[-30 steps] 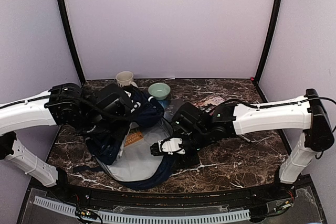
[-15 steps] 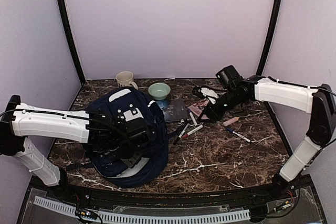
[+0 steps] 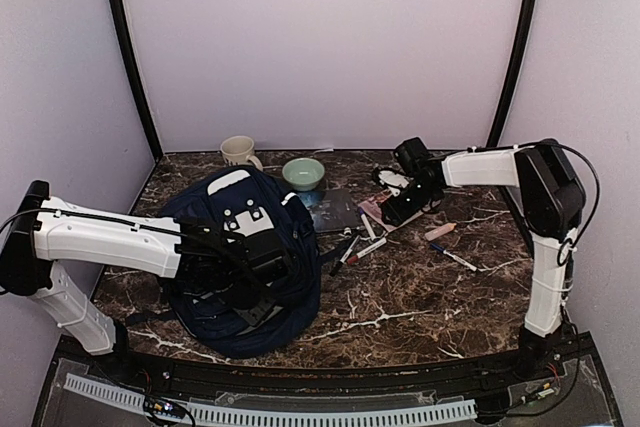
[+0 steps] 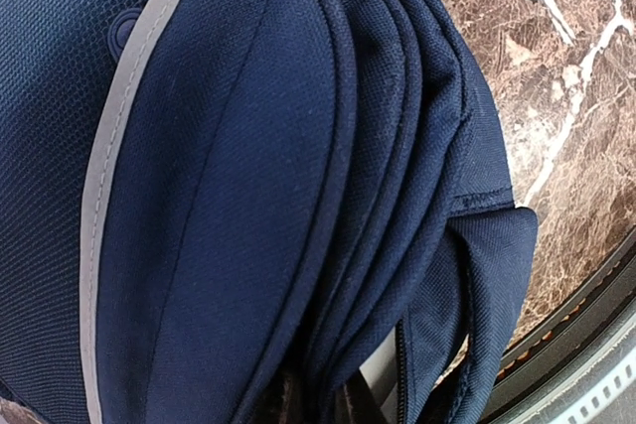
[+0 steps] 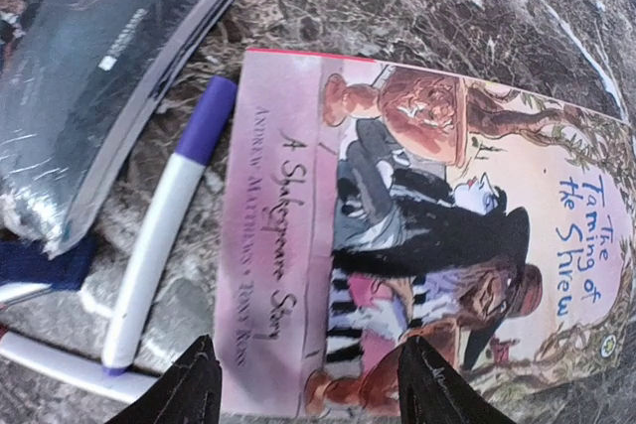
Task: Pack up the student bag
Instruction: Place the largest pocket of the bag in the student bag.
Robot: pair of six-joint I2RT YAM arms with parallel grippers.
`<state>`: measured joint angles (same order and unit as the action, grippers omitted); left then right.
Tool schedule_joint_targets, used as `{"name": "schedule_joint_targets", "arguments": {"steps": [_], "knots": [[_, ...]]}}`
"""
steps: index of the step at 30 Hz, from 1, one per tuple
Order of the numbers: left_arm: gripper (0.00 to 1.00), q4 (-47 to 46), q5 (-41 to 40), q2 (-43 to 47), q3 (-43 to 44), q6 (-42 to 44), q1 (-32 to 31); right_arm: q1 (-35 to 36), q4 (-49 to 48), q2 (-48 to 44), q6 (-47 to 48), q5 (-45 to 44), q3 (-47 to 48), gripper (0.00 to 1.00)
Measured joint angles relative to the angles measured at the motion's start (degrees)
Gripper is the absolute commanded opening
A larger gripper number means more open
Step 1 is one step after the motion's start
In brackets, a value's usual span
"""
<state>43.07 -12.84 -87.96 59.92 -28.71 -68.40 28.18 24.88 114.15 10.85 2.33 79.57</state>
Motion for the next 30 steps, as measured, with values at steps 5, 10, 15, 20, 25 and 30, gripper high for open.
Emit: {"name": "schedule_joint_targets", "arguments": {"steps": [5,10,15,20,25,30], "knots": [[0.26,-0.20,0.44,0.00,0.00,-0.33,-0.02,0.00,0.02,4.09,0.61,-2.67,4.13,0.63],[0.33,-0.26,1.25,0.02,0.00,-1.11,-0.22,0.00,1.09,5.84,1.40,-2.25,7.17,0.65],[0.36,-0.20,1.25,1.42,0.04,-1.49,-0.28,0.17,2.62,6.27,2.89,-0.94,7.21,0.68],[0.37,0.09,0.74,2.80,1.22,-1.44,-0.28,0.85,4.09,7.10,4.81,-1.31,7.23,0.65],[0.37,0.26,-0.55,2.80,3.39,-0.85,-0.28,1.07,3.58,6.62,7.58,-2.12,5.92,0.50],[0.38,-0.31,-1.33,2.80,5.07,0.15,-0.28,1.14,3.19,3.43,12.92,-1.95,1.03,0.42]]}}
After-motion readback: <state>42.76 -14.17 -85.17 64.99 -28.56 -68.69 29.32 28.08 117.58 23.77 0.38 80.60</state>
